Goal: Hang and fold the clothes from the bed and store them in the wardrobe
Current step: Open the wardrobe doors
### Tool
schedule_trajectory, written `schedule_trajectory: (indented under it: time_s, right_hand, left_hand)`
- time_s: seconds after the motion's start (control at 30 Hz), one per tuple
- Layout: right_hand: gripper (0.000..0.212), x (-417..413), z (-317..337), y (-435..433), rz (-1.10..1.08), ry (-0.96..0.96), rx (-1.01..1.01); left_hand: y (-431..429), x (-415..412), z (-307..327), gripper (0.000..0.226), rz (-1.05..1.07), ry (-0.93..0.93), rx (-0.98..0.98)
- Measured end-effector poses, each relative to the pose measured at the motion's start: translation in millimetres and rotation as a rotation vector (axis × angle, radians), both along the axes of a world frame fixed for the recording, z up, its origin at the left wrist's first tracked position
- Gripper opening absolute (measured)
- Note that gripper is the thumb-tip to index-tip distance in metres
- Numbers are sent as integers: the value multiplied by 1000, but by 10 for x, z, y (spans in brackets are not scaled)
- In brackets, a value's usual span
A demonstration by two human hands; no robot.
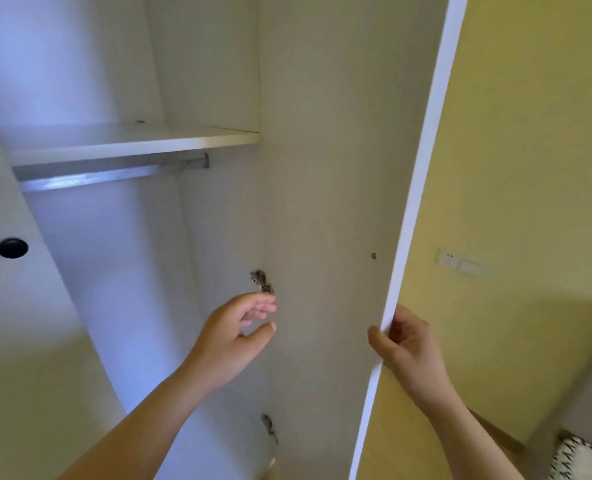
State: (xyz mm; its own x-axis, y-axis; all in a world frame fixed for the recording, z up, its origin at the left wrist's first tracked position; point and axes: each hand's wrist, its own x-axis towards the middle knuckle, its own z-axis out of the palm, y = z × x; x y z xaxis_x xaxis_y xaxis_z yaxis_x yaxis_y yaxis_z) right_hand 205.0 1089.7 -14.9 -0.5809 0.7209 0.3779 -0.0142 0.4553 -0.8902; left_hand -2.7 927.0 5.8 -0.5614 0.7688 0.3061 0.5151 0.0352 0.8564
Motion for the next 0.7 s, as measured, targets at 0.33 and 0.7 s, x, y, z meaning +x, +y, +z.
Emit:
schedule_trajectory:
  time_s: [0.33,0.7]
  right_hand:
    - [28,248,-38,807,-182,34,-29]
    - [16,173,-21,465,-467,163,114]
  left_hand:
    - [550,372,40,29,-2,59,-8]
    - [599,595,14,28,75,82,15]
